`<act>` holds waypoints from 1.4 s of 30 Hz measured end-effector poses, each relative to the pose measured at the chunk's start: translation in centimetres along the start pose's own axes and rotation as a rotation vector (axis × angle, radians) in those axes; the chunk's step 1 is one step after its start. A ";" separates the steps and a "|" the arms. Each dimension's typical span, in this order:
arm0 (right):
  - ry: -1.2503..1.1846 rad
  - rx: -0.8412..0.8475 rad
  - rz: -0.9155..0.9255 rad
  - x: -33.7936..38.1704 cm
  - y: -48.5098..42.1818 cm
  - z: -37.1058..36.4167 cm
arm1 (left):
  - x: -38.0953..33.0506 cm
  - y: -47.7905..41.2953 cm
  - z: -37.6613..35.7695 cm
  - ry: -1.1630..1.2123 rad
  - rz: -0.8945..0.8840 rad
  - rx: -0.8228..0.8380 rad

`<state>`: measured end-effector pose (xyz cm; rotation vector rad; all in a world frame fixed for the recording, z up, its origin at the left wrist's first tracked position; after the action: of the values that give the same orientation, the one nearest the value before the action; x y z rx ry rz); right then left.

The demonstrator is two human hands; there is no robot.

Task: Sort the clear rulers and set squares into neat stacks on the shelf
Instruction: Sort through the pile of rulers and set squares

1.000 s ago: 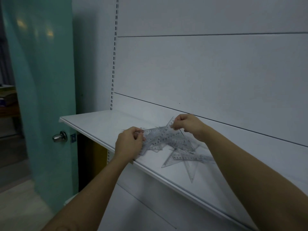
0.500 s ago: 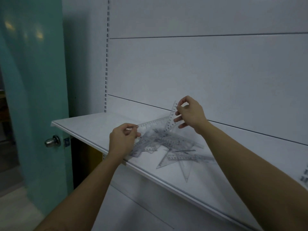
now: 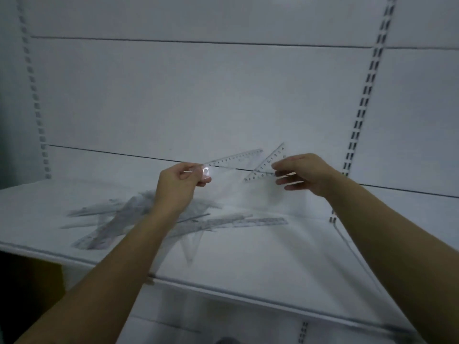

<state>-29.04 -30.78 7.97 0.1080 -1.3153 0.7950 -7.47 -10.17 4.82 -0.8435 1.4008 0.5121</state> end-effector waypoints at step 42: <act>0.211 0.149 0.008 -12.8 10.7 32.2 | -1.2 13.3 -40.9 -0.047 0.119 0.368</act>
<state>-61.99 -44.75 2.01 0.1335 -1.0583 0.8861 -43.87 -33.05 4.86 -0.4512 1.4501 0.3457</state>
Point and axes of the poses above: each hand's wrist, its own y-axis away from the middle knuckle, its own z-axis out of the back of the hand, x = y × z, the point moved 9 cm from there along -y, towards the middle knuckle, and after that the axes turned 15 degrees about z, right-handed, at the moved point
